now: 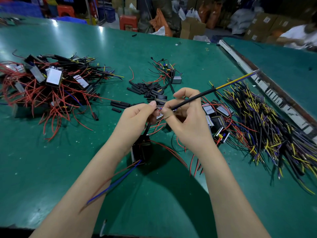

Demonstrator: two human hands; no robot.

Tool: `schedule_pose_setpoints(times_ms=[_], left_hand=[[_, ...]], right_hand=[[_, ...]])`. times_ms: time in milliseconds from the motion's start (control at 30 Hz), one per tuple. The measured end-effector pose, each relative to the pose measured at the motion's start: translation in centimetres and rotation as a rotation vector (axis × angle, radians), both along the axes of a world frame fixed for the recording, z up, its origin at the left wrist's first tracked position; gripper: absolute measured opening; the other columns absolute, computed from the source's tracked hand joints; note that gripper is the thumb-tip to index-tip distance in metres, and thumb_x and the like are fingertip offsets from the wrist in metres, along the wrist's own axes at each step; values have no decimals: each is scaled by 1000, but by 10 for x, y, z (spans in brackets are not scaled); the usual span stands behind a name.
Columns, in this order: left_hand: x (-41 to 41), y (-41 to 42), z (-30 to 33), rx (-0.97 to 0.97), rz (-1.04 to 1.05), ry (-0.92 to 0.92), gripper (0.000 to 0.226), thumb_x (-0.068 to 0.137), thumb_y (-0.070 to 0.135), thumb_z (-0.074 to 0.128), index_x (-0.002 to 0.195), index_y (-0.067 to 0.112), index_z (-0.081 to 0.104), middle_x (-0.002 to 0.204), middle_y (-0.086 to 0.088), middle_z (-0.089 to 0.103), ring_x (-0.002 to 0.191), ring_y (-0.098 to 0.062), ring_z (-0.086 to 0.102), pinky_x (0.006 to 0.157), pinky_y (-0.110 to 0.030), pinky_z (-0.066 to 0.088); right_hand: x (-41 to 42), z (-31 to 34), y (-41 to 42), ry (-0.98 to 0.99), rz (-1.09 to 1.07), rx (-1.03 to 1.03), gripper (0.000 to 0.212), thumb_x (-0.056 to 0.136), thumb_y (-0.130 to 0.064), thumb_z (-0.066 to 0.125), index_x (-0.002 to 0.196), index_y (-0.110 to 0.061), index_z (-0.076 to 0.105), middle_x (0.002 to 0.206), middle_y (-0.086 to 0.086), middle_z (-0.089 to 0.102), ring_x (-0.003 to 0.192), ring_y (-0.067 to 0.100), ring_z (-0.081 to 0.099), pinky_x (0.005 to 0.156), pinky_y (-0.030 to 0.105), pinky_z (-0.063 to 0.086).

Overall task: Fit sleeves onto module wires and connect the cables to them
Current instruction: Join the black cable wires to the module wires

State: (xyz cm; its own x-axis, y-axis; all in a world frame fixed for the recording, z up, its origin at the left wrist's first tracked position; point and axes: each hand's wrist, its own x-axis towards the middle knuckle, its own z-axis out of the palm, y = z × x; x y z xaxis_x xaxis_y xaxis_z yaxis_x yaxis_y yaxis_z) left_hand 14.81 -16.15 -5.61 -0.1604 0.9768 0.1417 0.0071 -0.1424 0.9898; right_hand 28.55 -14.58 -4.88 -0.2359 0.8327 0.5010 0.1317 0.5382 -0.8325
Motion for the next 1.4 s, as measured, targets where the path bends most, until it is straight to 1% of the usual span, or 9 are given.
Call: schedule_pose_setpoints(times_ms=[133, 233, 667, 900, 967, 1100, 1167, 1267, 1400], left_hand=[[1, 0, 2, -108, -69, -80, 39, 93, 31, 55, 59, 28, 73, 57, 11, 61, 56, -1, 50, 60, -22, 35], [0, 0, 3, -161, -100, -118, 36, 92, 31, 56, 60, 29, 74, 57, 12, 63, 54, 1, 52, 56, -18, 36], [-4, -2, 4, -97, -91, -85, 25, 93, 25, 57, 72, 18, 67, 60, 12, 62, 56, 3, 50, 52, -10, 37], [0, -3, 5, -71, -165, -266, 21, 94, 16, 52, 77, 15, 64, 61, 12, 64, 56, 5, 54, 52, -7, 41], [0, -2, 3, 4, -107, -148, 18, 95, 14, 52, 80, 18, 63, 66, 12, 64, 61, 2, 54, 60, -8, 43], [-2, -1, -4, 320, 127, 447, 13, 94, 14, 55, 83, 18, 59, 78, 8, 57, 74, -6, 50, 72, -14, 39], [-4, -1, -6, 462, 181, 613, 12, 93, 14, 53, 86, 9, 61, 82, 3, 55, 77, -10, 48, 73, -15, 37], [-4, -1, -8, 495, 171, 589, 12, 93, 17, 53, 88, 11, 62, 83, 4, 54, 77, -7, 48, 73, -13, 37], [-2, -1, -6, 313, 82, 285, 16, 92, 19, 58, 84, 33, 61, 78, 14, 61, 72, 2, 54, 71, -15, 43]], right_hand=[[3, 0, 1, -99, -21, 47, 38, 85, -17, 58, 100, -45, 36, 83, -7, 64, 68, 26, 57, 66, 41, 48], [5, 0, 2, -195, -58, 100, 45, 86, -22, 56, 99, -57, 33, 85, -14, 63, 60, 9, 55, 62, 31, 43], [0, 1, -2, -234, -91, 103, 45, 85, -26, 55, 96, -62, 30, 86, -24, 61, 61, 4, 56, 63, 38, 48], [-3, 0, -1, -198, -98, 79, 44, 85, -25, 56, 95, -60, 31, 86, -23, 62, 65, 9, 59, 67, 41, 52], [-5, -1, -2, -164, -109, 59, 42, 83, -24, 58, 95, -54, 33, 87, -19, 64, 65, 10, 60, 66, 37, 52], [-4, -3, -2, -43, -112, 4, 37, 81, -13, 62, 95, -36, 37, 76, -14, 65, 63, 5, 61, 63, 18, 48], [-4, -2, -1, 31, -100, -50, 39, 81, -5, 64, 95, -32, 38, 74, -11, 65, 65, 4, 62, 65, 15, 47], [-5, 0, -1, 123, -77, -109, 42, 81, 2, 64, 93, -30, 40, 71, -12, 65, 66, 5, 61, 66, 15, 46], [-5, 2, -3, 149, -81, -121, 41, 84, 2, 64, 95, -30, 41, 77, -8, 65, 69, 9, 62, 67, 19, 47]])
